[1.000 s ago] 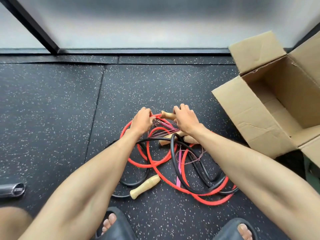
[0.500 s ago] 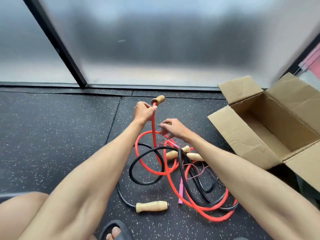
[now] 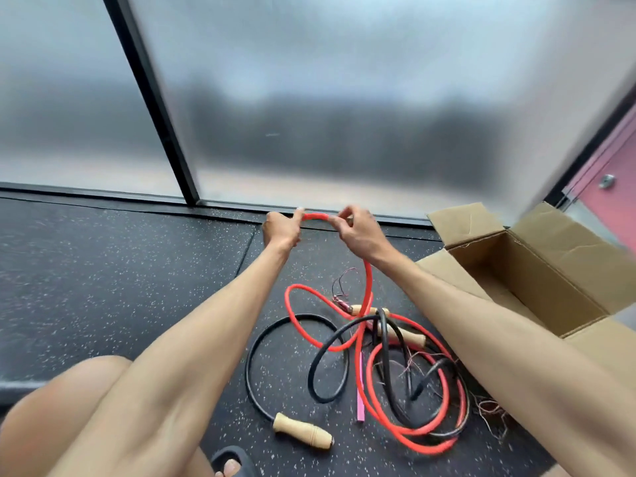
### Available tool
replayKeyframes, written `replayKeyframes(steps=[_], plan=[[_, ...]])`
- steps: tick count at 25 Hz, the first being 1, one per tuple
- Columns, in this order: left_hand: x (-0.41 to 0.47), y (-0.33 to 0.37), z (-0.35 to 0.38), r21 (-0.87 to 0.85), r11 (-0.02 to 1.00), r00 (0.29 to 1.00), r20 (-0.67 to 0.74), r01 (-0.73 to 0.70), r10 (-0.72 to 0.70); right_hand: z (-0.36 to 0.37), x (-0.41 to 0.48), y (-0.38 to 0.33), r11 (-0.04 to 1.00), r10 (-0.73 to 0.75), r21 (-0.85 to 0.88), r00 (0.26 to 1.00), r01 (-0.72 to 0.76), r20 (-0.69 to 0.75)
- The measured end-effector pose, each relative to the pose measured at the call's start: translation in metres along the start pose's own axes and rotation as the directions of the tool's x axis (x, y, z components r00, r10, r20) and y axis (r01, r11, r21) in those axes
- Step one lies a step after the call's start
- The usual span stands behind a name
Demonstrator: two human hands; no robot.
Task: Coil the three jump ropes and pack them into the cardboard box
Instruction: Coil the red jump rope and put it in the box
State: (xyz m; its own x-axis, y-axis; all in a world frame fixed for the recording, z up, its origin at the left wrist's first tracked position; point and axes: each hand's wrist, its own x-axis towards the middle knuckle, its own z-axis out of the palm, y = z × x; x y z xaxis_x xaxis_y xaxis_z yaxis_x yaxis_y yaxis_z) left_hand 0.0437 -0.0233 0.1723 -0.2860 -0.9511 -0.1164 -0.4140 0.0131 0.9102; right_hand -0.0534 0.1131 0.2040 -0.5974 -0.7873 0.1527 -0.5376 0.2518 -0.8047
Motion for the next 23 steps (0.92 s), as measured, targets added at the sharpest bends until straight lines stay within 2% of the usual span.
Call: replayKeyframes(steps=[2,3,4,5,7,9,11,15,18,20,23], plan=[[-0.013,0.009,-0.008,0.166,0.983,0.995,-0.046,-0.078,0.087,-0.017,0.005,-0.025,0.994,-0.086,-0.076,0.996,0.085,-0.017],[-0.021,0.017,-0.013,0.174,0.976,0.988,-0.046,-0.134,0.144,-0.024,0.007,-0.034,0.986,-0.127,-0.108,0.992,0.125,-0.016],[-0.026,0.024,-0.017,0.100,0.975,0.980,-0.003,-0.198,0.199,-0.030,0.007,-0.043,0.976,-0.172,-0.139,0.985,0.169,-0.017],[-0.033,0.033,-0.023,-0.053,0.974,0.971,0.082,-0.219,0.223,-0.037,0.008,-0.051,0.962,-0.218,-0.172,0.975,0.210,-0.028],[-0.047,0.049,-0.031,-0.369,0.921,0.915,0.315,-0.126,0.251,-0.055,0.008,-0.067,0.934,-0.289,-0.247,0.953,0.260,-0.092],[-0.058,0.067,-0.038,-0.474,0.875,0.859,0.408,-0.092,0.311,-0.076,0.010,-0.078,0.923,-0.322,-0.273,0.934,0.273,-0.154],[-0.064,0.087,-0.044,-0.484,0.862,0.820,0.426,-0.150,0.382,-0.092,0.007,-0.080,0.924,-0.337,-0.249,0.924,0.289,-0.181],[-0.073,0.113,-0.050,-0.444,0.883,0.786,0.486,-0.153,0.381,-0.099,-0.004,-0.063,0.951,-0.303,-0.135,0.930,0.280,-0.208],[-0.075,0.124,-0.045,-0.468,0.883,0.756,0.564,-0.038,0.331,-0.093,-0.011,-0.035,0.968,-0.251,-0.076,0.945,0.240,-0.210],[-0.075,0.132,-0.043,-0.486,0.871,0.715,0.633,0.069,0.297,-0.089,-0.007,-0.013,0.987,-0.161,-0.053,0.970,0.154,-0.180],[-0.080,0.141,-0.042,-0.524,0.840,0.639,0.695,0.137,0.330,-0.084,0.007,0.008,0.999,0.036,-0.012,0.997,-0.037,-0.074]])
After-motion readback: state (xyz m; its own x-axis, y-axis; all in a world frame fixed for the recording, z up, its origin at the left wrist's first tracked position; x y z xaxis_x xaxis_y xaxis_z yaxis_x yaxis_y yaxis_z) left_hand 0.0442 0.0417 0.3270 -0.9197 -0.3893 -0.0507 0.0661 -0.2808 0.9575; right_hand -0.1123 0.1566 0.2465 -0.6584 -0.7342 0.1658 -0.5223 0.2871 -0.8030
